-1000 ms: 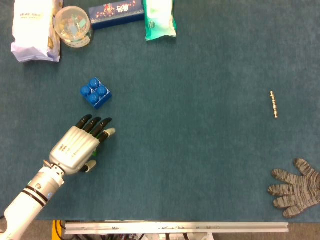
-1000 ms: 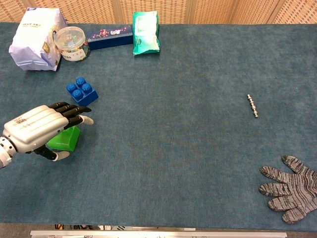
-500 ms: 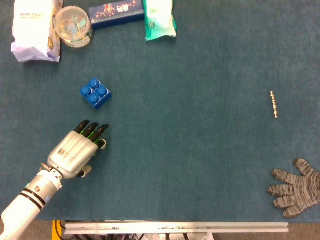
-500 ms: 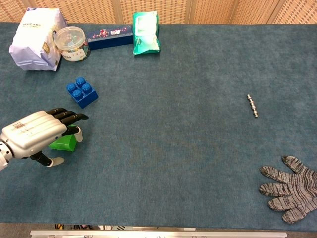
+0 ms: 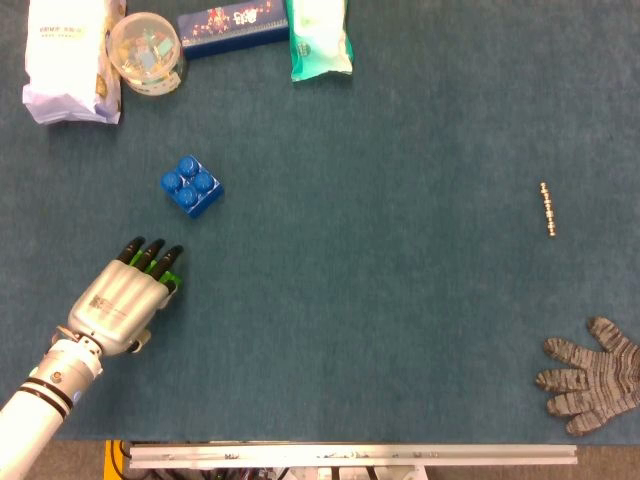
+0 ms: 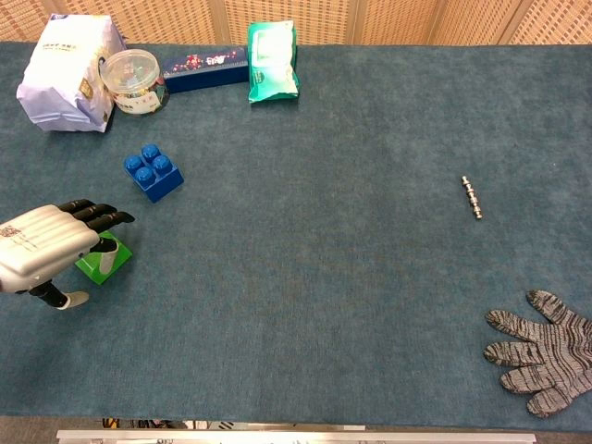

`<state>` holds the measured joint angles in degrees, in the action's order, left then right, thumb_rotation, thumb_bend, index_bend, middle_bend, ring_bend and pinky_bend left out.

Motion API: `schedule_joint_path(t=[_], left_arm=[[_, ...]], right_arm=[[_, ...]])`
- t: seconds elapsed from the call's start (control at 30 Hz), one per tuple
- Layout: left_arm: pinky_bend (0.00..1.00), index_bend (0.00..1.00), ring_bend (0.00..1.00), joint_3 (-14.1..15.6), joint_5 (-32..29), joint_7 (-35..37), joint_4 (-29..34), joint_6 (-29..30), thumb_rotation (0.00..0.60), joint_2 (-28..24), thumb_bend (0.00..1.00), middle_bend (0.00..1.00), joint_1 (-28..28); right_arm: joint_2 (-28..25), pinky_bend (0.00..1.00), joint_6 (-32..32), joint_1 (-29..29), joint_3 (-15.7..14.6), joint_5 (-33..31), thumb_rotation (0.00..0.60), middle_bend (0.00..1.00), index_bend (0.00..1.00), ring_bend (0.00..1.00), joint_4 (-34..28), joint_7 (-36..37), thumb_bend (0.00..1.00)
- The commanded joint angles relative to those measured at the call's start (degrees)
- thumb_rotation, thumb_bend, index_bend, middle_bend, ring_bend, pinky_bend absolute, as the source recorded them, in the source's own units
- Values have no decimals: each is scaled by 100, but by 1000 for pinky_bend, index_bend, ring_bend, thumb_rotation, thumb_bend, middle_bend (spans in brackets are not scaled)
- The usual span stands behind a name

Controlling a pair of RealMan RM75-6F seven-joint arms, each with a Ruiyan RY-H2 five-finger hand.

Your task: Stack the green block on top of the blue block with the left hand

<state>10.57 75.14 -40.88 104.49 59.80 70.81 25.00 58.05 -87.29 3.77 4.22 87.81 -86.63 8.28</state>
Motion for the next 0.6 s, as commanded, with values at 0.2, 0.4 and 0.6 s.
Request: schedule_joint_path(t=[0.2,0.4,0.6], left_arm=[[85,448,56,-120,31,171,108,182,600,-104,222,91,-62],[87,306,88,-289,185,635,82,352,600,-131,222,127,-115],[88,77,94,-517,21,949,-84,352,600,58,222,132,-115]], right_arm=[[7,389,14,23,1,23,600,374,380,266,-32,-40,215],[0,389,11,12,-1,9,600,374,380,266,-40,-40,216],[13,389,17,1,-5,-15,600,374,380,266,1,-7,215]])
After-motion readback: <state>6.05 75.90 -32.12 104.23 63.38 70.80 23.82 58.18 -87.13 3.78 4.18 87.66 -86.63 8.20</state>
